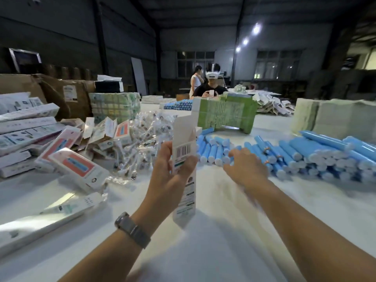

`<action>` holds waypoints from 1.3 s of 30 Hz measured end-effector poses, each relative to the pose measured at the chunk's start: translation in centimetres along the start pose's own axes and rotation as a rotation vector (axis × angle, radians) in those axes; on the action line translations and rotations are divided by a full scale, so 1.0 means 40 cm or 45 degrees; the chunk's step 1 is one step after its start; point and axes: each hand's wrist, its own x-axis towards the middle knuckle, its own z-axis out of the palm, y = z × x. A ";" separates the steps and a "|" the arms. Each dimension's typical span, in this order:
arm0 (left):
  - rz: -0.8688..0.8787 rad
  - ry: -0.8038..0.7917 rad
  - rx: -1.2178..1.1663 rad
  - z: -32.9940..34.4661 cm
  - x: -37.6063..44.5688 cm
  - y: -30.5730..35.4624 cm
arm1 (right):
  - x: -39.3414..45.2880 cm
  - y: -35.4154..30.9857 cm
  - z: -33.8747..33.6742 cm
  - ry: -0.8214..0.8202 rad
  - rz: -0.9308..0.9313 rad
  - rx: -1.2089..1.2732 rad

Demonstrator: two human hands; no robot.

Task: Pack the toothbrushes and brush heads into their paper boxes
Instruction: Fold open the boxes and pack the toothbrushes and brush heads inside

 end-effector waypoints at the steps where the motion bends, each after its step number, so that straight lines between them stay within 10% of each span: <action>1: -0.010 -0.045 -0.012 -0.005 -0.001 -0.001 | 0.009 0.032 0.014 -0.074 0.055 -0.143; 8: -0.007 -0.078 0.050 -0.015 0.002 -0.021 | 0.030 0.070 -0.030 0.282 0.072 0.214; 12: 0.008 -0.001 0.129 -0.043 0.014 -0.021 | -0.006 -0.020 -0.206 0.687 -0.225 1.125; 17: 0.014 0.029 0.152 -0.052 0.019 -0.027 | -0.112 -0.159 -0.335 0.486 -0.548 2.025; 29: 0.120 0.013 0.333 -0.035 0.010 -0.020 | -0.149 -0.199 -0.354 0.898 -0.780 1.312; 39: 0.106 0.043 0.302 -0.043 0.014 -0.040 | -0.161 -0.244 -0.331 0.676 -0.916 1.160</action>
